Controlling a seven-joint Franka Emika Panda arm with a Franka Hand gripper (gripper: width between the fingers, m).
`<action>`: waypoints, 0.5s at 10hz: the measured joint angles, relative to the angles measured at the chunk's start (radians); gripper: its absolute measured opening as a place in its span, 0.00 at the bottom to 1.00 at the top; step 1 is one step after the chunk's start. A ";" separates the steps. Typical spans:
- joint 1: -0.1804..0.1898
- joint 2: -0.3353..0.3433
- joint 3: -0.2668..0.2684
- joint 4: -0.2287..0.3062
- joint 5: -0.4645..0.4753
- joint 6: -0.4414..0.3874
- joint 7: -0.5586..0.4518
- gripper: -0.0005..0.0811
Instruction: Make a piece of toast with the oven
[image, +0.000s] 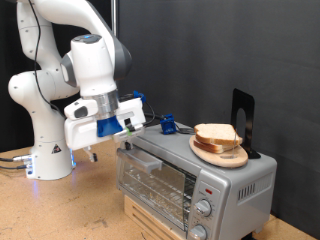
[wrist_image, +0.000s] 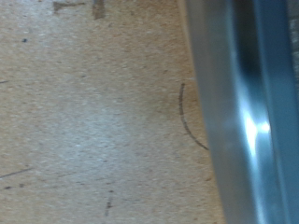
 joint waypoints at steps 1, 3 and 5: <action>-0.021 0.013 -0.006 0.003 -0.012 0.003 0.001 1.00; -0.050 0.051 -0.013 0.008 -0.025 0.040 0.002 1.00; -0.057 0.113 -0.012 0.028 -0.017 0.078 0.009 1.00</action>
